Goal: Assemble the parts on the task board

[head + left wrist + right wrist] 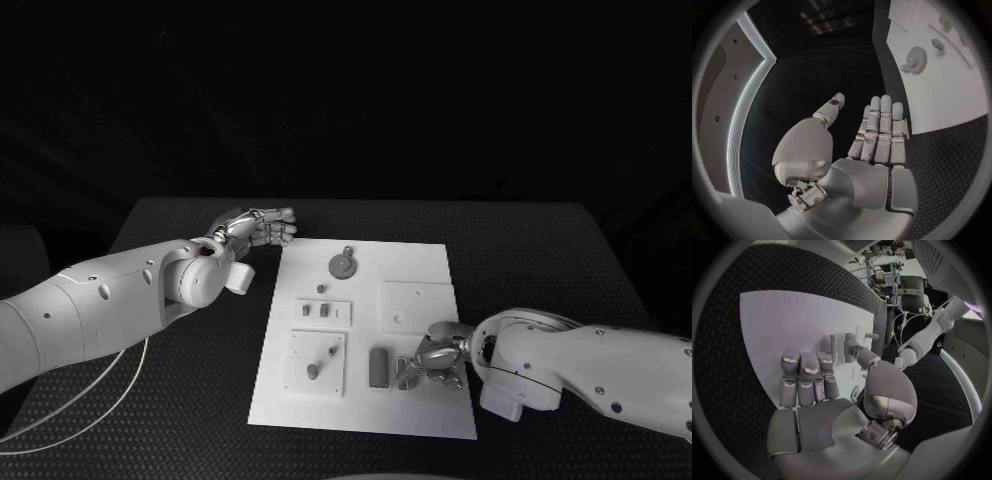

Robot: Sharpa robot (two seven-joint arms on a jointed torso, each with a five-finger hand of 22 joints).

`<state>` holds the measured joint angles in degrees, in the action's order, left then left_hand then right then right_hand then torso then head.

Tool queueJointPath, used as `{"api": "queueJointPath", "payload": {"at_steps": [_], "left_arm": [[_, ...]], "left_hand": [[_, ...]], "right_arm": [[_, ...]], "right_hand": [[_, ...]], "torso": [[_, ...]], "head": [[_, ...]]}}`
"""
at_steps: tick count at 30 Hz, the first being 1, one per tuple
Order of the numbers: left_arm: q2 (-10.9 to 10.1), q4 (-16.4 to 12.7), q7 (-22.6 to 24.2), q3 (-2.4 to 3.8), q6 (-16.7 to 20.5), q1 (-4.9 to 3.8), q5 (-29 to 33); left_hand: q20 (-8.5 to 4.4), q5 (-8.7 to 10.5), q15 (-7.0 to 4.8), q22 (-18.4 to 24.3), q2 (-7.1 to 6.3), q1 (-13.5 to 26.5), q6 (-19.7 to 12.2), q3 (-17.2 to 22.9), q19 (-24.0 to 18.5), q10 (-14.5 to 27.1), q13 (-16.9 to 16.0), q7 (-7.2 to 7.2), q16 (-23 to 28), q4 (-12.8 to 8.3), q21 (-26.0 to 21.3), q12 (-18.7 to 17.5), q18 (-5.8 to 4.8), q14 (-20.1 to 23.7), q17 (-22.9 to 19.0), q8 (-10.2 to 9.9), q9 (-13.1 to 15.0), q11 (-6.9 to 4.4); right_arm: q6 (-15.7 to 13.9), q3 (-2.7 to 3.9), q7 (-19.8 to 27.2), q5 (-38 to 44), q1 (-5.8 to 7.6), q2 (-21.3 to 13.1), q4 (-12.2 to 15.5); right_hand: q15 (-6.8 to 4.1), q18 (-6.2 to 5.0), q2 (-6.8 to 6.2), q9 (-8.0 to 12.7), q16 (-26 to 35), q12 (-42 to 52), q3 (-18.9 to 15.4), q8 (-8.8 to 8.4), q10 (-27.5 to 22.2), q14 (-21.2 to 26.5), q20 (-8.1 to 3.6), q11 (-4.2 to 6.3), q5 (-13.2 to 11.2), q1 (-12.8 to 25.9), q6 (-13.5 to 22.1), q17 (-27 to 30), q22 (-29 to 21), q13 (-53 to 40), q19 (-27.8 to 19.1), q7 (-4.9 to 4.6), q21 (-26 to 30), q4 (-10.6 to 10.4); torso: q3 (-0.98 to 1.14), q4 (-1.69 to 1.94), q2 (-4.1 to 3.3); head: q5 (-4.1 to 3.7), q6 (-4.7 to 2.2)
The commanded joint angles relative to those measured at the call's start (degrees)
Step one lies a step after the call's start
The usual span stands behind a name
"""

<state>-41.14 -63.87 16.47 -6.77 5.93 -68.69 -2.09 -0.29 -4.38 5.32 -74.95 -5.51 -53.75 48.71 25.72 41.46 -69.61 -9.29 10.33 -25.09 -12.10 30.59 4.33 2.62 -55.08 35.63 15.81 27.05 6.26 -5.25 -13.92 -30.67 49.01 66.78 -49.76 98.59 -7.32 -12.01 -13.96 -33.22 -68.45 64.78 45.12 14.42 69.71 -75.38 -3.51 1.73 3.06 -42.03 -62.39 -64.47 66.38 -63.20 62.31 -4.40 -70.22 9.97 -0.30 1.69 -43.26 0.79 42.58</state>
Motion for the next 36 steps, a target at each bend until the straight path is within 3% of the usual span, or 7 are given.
{"api": "queueJointPath", "payload": {"at_steps": [1, 7, 13, 21, 27, 33, 36], "left_arm": [[0.0, -0.1, 0.3, 0.03, -0.8, -0.04, -0.1], [0.1, -0.1, 0.3, 0.03, -0.9, -0.04, -0.1], [0.1, -0.1, 0.3, 0.03, -1.0, -0.04, -0.1], [0.3, 0.0, 0.6, 0.03, -0.7, -0.04, -0.1], [0.8, 0.5, 1.5, 0.03, -0.1, -0.04, -0.1], [1.6, 1.9, 2.3, 0.06, 0.6, -0.07, 0.4], [2.2, 3.0, 2.5, 0.09, 0.6, -0.19, 0.4]], "left_hand": [[0.16, 0.25, 0.3, -1.2, -0.16, 0.6, -0.5, 0.1, -0.1, -0.4, 0.0, 0.01, 0.4, 0.4, -0.2, 0.0, 1.17, -0.3, 0.1, 0.4, -0.1, 0.14], [0.16, 0.25, 0.3, -1.2, -0.16, 0.6, -0.5, 0.1, -0.1, -0.4, 0.0, 0.01, 0.4, 0.4, -0.2, 0.0, 1.18, -0.3, 0.1, 0.4, -0.1, 0.14], [0.15, 0.24, 0.3, -1.2, -0.14, 0.5, -0.5, 0.1, -0.1, -0.4, 0.0, 0.01, 0.4, 0.4, -0.2, 0.0, 1.18, -0.3, 0.1, 0.4, -0.1, 0.13], [0.15, 0.24, 0.29, -1.2, -0.14, 0.5, -0.5, 0.1, -0.1, -0.4, 0.0, 0.0, 0.4, 0.3, -0.2, 0.0, 1.19, -0.3, 0.2, 0.4, -0.1, 0.13], [0.13, 0.19, 0.23, -1.2, 0.02, 0.4, -0.2, 0.2, -0.1, -0.6, -0.1, -0.11, 0.4, 0.3, -0.2, 0.1, 1.18, -0.5, 0.3, 0.6, 0.0, 0.04], [0.08, 0.15, 0.15, -1.2, 0.17, 0.1, 0.0, 0.3, -0.1, -0.3, 0.0, -0.47, 0.4, 0.1, -0.1, -0.2, 1.13, -0.7, 0.5, 0.8, 0.0, 0.17], [0.01, 0.14, 0.06, -1.2, 0.32, -0.1, -0.1, 0.4, 0.0, 0.0, 0.1, -0.93, 0.3, 0.0, 0.0, -0.3, 1.12, -1.0, 0.6, 0.8, -0.1, 0.25]], "right_arm": [[1.9, -0.01, 1.0, -0.1, -0.06, -0.2, 0.2], [2.3, -0.01, 1.1, 2.2, -0.06, -0.1, 0.1], [2.1, -0.01, 1.6, 3.7, -0.06, -0.4, -0.5], [2.1, 0.22, 11.0, 1.1, 0.62, -1.8, -2.5], [1.3, 1.03, 23.7, -6.2, 3.69, -1.2, -8.4], [-1.8, 4.76, 34.2, -14.5, 4.32, 3.4, -19.8], [-1.8, 5.62, 37.1, -20.8, 4.31, 6.1, -25.4]], "right_hand": [[-0.27, -2.99, -0.41, -0.1, 0.3, -0.3, -0.5, -0.13, -0.5, 0.2, -0.16, 0.05, -0.1, 0.2, 0.4, -0.1, -0.1, -0.1, -0.1, -0.17, -0.3, 0.0], [-0.3, -2.99, -0.27, -0.1, 0.3, -0.2, -0.6, -0.07, -0.5, 0.2, -0.23, 0.09, -0.1, -0.3, 0.3, -0.1, -0.1, -0.1, -0.2, -0.13, -0.4, 0.2], [-0.35, -2.99, 1.56, -0.2, 0.3, -0.2, -0.8, 0.12, -0.4, 0.2, -0.43, 0.14, -0.1, -2.6, 0.3, -0.2, -0.1, -0.2, -0.3, -0.07, -0.6, 1.8], [-0.24, -2.99, 0.85, 0.1, 0.4, -0.3, -1.1, -0.27, -0.4, 0.3, -0.33, -0.08, 0.1, -3.1, 1.1, -0.2, -0.3, -0.1, -0.5, -0.32, -0.5, 2.3], [0.24, -2.99, 1.82, 0.3, 0.6, -0.2, -3.5, -1.08, -1.1, 0.9, -0.09, -0.72, 1.9, -3.1, 3.1, -0.4, -0.4, -0.3, -1.2, -0.99, -0.5, 3.6], [1.36, -2.91, 5.58, 0.2, 4.1, -2.7, -7.1, -1.59, -4.7, 4.8, 1.49, -1.7, 5.1, -3.8, 5.1, 1.0, -1.3, 1.0, -5.9, -1.94, 2.4, 6.6], [2.16, -2.53, 6.17, 0.1, 8.2, -6.4, -7.9, -1.78, -7.5, 8.5, 3.37, -2.26, 5.9, -4.6, 6.1, 3.7, -2.6, 4.0, -10.0, -2.42, 5.8, 6.7]], "torso": [[0.02, -0.02, -0.02], [0.02, -0.01, -0.01], [-0.02, 0.01, 0.0], [-0.04, 0.01, 0.05], [-0.09, -0.04, 0.19], [-0.28, -0.18, 0.73], [-0.34, -0.39, 1.15]], "head": [[0.01, -0.05], [-0.02, -0.16], [-0.16, -0.3], [-0.64, -1.6], [-1.53, -4.72], [-2.3, -8.51], [-2.17, -10.58]]}}
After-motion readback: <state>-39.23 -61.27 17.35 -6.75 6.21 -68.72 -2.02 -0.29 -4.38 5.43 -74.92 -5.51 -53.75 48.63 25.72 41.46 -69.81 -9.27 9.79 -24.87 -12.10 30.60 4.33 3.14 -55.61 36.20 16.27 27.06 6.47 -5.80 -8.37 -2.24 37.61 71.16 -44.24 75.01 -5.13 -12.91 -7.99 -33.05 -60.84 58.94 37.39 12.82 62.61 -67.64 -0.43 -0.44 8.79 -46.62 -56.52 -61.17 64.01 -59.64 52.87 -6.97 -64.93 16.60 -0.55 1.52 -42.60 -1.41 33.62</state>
